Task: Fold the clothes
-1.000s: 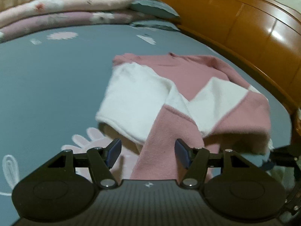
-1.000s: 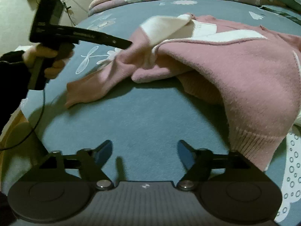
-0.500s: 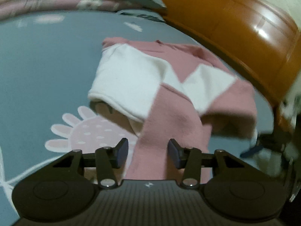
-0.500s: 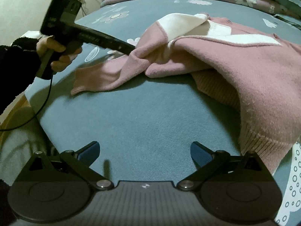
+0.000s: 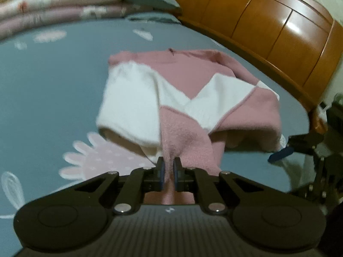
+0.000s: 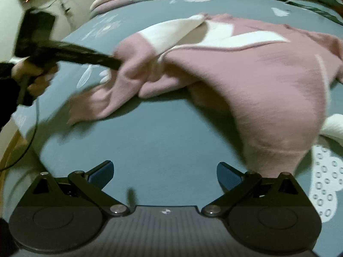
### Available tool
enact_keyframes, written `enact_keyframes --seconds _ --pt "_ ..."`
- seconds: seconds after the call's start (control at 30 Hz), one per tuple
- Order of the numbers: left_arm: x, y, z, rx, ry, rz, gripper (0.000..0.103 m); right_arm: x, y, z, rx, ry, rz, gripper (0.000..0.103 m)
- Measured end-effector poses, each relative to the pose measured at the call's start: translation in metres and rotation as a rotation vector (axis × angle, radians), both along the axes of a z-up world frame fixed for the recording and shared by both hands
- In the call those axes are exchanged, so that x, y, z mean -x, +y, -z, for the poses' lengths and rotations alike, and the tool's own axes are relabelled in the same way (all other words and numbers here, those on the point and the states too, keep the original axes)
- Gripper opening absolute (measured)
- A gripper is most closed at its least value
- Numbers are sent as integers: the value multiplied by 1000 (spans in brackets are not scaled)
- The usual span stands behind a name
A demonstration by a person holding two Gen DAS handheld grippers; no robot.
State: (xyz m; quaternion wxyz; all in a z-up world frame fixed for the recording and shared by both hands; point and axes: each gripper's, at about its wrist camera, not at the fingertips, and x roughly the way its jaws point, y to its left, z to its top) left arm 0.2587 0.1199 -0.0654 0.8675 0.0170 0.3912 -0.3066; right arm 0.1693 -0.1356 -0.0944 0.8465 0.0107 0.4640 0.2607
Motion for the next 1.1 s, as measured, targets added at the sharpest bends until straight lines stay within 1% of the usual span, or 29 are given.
enact_keyframes --seconds 0.07,0.17,0.27,0.53,0.63,0.8,0.83,0.9,1.0,1.1 --pt "3 -1 -13 -36 -45 -20 5 0 -6 -4 -7 -18 18 103" --pt "-3 8 -26 -80 -70 -113 5 2 -10 -12 -9 -50 37 103" --pt "-13 24 -34 -121 -72 -224 5 5 -15 -21 -13 -77 45 103" --pt "-36 72 -52 -204 -101 -426 5 6 -27 -33 -11 -134 88 103" --pt "-48 89 -54 -215 -90 -485 5 4 -31 -32 -2 -142 103 103" --pt "-71 116 -50 -277 -72 -598 5 2 -38 -34 7 -155 126 103" --pt "-75 121 -48 -294 -68 -617 1 2 -40 -34 9 -157 131 103" --pt "-82 130 -44 -330 -61 -652 1 1 -42 -35 11 -162 140 103" --pt "-90 141 -39 -340 -47 -680 1 0 -46 -37 15 -169 154 103" --pt "-96 143 -31 -356 -35 -696 2 -1 -48 -38 17 -174 163 103"
